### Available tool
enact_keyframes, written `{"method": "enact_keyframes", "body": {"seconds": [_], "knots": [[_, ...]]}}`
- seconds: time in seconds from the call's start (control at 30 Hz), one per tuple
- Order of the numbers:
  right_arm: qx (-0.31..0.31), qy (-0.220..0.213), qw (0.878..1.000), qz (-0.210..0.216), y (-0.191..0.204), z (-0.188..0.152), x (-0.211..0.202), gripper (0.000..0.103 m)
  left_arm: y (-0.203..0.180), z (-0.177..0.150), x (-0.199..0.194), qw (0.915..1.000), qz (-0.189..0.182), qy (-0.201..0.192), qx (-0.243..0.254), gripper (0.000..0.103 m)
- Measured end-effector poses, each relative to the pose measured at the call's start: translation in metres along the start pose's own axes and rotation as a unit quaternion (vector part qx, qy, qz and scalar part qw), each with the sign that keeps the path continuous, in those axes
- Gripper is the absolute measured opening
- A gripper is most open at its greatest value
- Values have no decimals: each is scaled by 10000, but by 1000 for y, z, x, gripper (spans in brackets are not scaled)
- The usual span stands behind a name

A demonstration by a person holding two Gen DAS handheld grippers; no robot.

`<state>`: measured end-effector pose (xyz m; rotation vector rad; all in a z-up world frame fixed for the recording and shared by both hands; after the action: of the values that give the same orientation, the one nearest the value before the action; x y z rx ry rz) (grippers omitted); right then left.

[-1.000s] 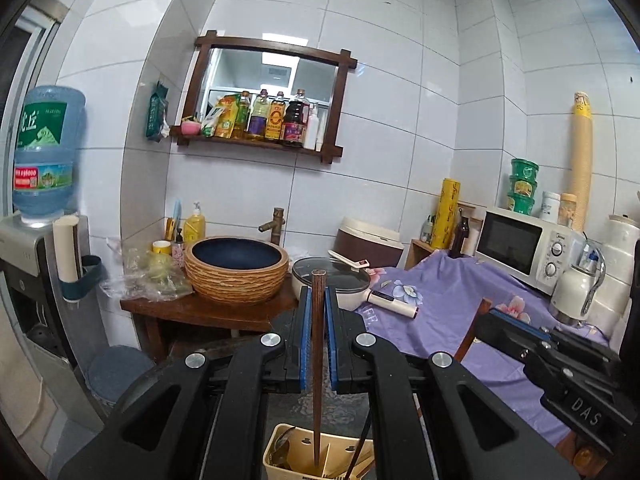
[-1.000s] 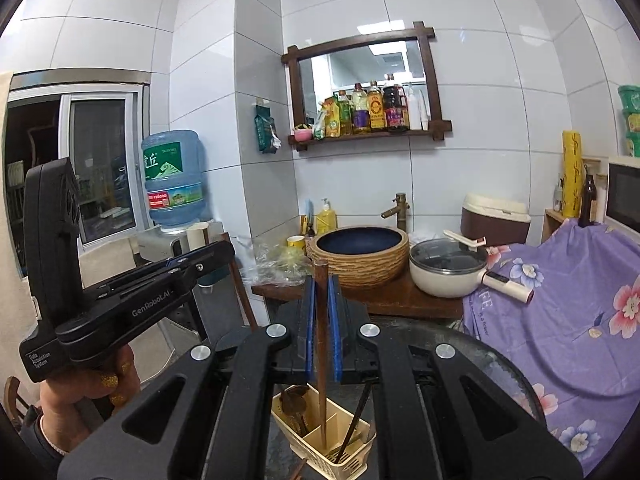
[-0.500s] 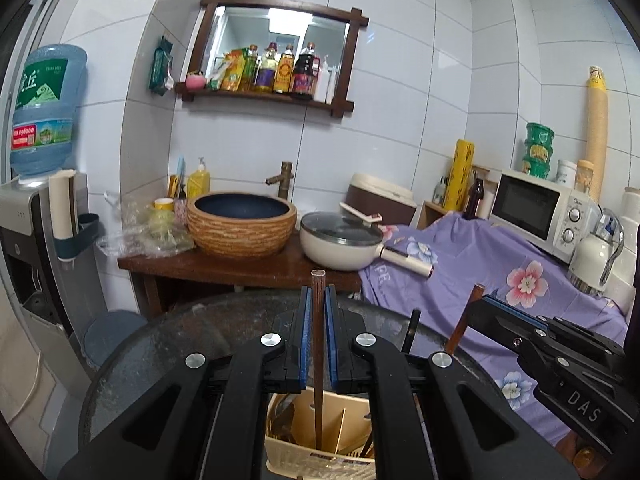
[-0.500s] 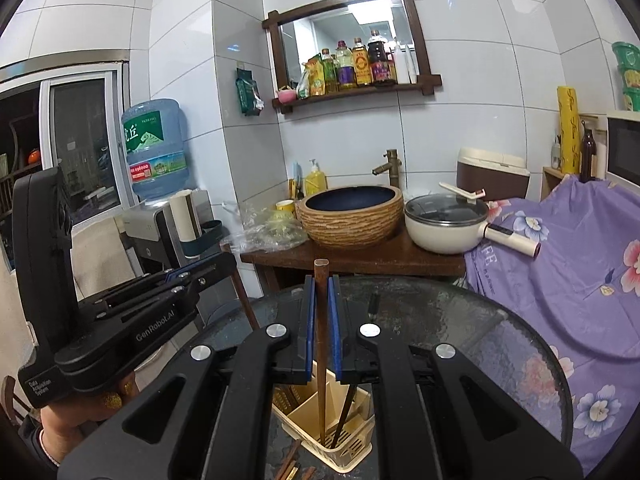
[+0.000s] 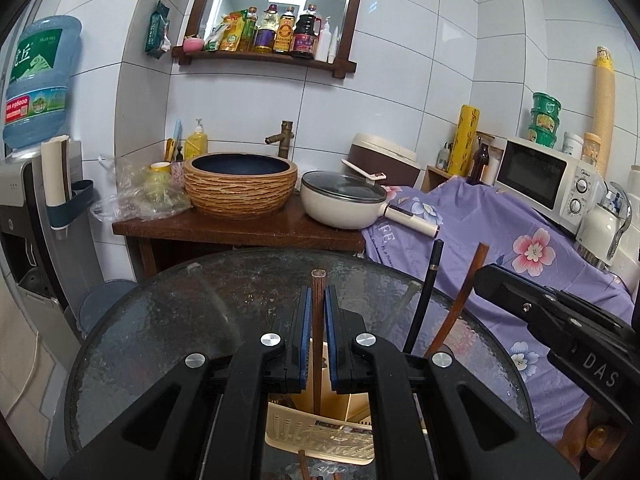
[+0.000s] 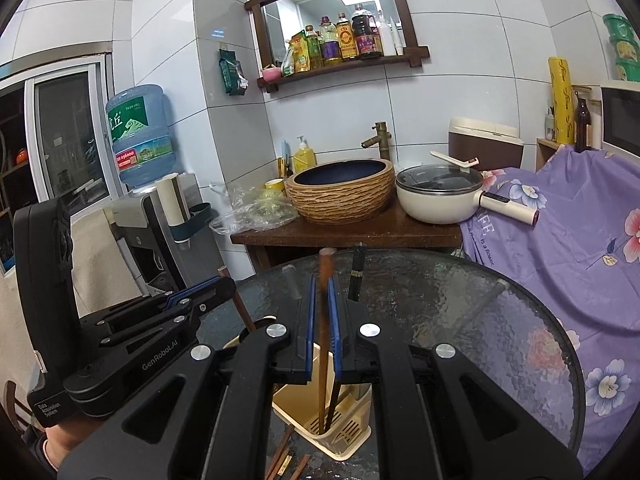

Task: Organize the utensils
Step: 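Lower both wooden chopsticks into the beige holder and open both tools, then move both tools back down to the remaining chopsticks on the table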

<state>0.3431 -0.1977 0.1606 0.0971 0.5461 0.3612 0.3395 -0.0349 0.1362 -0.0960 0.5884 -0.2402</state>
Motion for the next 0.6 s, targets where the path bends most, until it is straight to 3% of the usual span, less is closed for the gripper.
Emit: {"method": "enact_keyframes", "body": {"seconds": [0.13, 0.2, 0.23, 0.27, 0.3, 0.33, 0.37, 0.4, 0.47, 0.53, 0.6], "knots": [[33, -72, 9999, -104, -3, -2, -1, 8, 2, 0, -1, 10000, -16, -7, -36, 7], [29, -112, 9999, -81, -5, -3, -4, 8, 3, -1, -2, 10000, 10, -7, -23, 12], [15, -123, 9999, -70, -5, -4, -6, 8, 3, -1, -3, 10000, 1, -17, -26, 22], [0, -134, 9999, -86, -5, -4, -7, 11, 4, -2, -5, 10000, -37, -40, -61, 38], [-20, -163, 9998, -93, -5, -7, -10, 19, 5, -3, -6, 9999, -56, -59, -96, 46], [-26, -184, 9998, -95, -4, -9, -13, 26, 7, -5, -11, 9997, -97, -121, -167, 52], [-33, -203, 9997, -104, -2, -13, -16, 42, 8, -6, -13, 9997, -114, -138, -173, 54], [-43, -223, 9996, -141, -2, -17, -20, 52, 8, -9, -15, 9997, -124, -137, -150, 56], [-103, -265, 9993, -224, 1, -27, -27, 53, 9, -17, -21, 9999, -104, -111, -76, 76], [-171, -246, 9993, -230, 4, -40, -33, 58, 12, -27, -27, 9999, -57, -96, -79, 84], [-226, -195, 9994, -167, 6, -56, -37, 63, 16, -39, -29, 10000, -13, 17, -55, 85]]}}
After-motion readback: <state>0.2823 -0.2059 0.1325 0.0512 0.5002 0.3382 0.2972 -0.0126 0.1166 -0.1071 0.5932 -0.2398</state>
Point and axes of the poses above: each gripper's, at about its wrist camera, not at the fingertips, and x roughly the way its jaws point, y to its left, z to its top, the point moved 1 cm from there along x, roughly the way its jaws point, and after that the axes turned 8 degrees about y, right-handed, at the moved point
